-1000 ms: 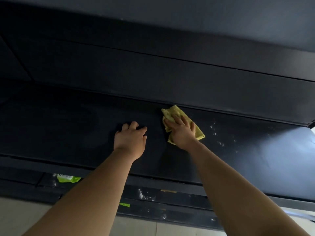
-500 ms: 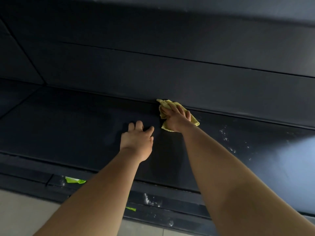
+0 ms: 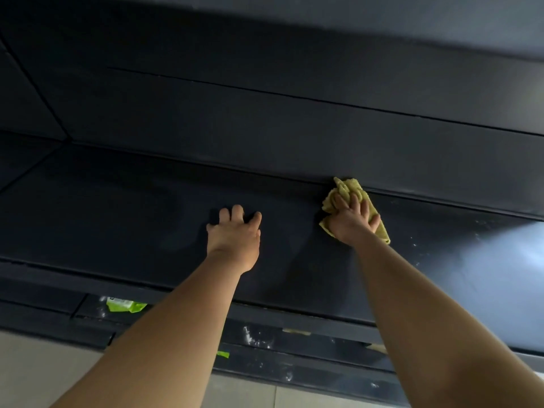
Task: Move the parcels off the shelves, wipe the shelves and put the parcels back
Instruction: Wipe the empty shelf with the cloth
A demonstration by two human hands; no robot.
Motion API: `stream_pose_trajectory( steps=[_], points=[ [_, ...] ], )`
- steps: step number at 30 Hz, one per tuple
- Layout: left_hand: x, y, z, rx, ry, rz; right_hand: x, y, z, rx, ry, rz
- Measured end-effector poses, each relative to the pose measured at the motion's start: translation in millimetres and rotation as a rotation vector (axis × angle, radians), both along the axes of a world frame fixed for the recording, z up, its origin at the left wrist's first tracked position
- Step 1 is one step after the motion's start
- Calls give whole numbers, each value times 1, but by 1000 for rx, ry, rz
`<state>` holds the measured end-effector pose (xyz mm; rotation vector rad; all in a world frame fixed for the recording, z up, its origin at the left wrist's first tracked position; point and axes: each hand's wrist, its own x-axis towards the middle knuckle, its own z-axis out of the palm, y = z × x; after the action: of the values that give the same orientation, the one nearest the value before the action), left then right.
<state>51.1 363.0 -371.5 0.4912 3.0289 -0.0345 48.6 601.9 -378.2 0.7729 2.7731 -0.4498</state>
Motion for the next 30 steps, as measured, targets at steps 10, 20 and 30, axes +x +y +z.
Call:
stream_pose_trajectory(
  steps=[10, 20, 30],
  points=[
    [13, -12, 0, 38, -103, -81, 47, -67, -9, 39, 17, 119],
    [43, -27, 13, 52, -139, -132, 111, -19, 0, 11, -8, -70],
    [65, -61, 18, 96, -106, -151, 126, -80, -3, 74, -32, 55]
  ],
)
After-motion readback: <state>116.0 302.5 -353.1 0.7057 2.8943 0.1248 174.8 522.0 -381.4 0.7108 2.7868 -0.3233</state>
